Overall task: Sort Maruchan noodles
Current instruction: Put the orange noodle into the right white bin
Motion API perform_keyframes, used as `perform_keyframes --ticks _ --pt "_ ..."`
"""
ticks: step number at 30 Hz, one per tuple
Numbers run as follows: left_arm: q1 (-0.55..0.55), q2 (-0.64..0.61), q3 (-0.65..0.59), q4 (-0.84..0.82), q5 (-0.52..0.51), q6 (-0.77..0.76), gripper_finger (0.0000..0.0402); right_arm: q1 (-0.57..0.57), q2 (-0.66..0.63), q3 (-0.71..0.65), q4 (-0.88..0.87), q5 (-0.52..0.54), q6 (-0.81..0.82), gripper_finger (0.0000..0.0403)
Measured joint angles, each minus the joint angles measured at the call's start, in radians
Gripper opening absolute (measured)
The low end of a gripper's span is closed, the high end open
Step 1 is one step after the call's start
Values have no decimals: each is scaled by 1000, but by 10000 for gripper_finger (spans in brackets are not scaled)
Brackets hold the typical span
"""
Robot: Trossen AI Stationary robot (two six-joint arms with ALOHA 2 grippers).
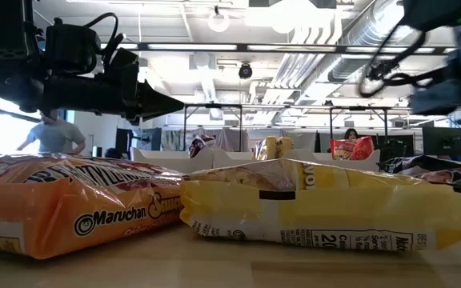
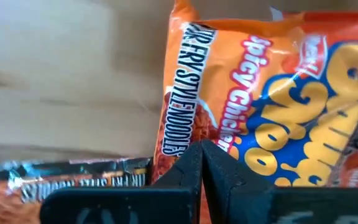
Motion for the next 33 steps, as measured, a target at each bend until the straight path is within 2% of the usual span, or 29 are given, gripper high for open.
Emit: perform_keyframes --ticks 3,5,9,12,15,17,22,30,33 --pt "0 0 0 0 0 0 14 -49 1 15 17 -3 -108 0" --pt "0 0 0 0 0 0 14 -65 1 54 -49 -32 -139 0" --pt "0 0 0 0 0 0 14 -61 1 125 -247 -82 -119 0" --pt "0 0 0 0 0 -1 14 -45 1 130 -310 -155 -79 0" --pt "0 0 1 0 0 -1 14 -30 0 85 -277 -216 -52 0" --pt "0 0 1 -1 0 -1 14 -26 0 48 -185 -216 -46 0" --pt "0 0 1 -6 0 0 14 -54 -4 10 4 -138 -85 0" --pt "0 0 1 -8 13 0 14 -151 1 43 118 135 -272 0" --pt "0 0 2 -9 34 -1 14 -184 3 87 112 159 -382 0"
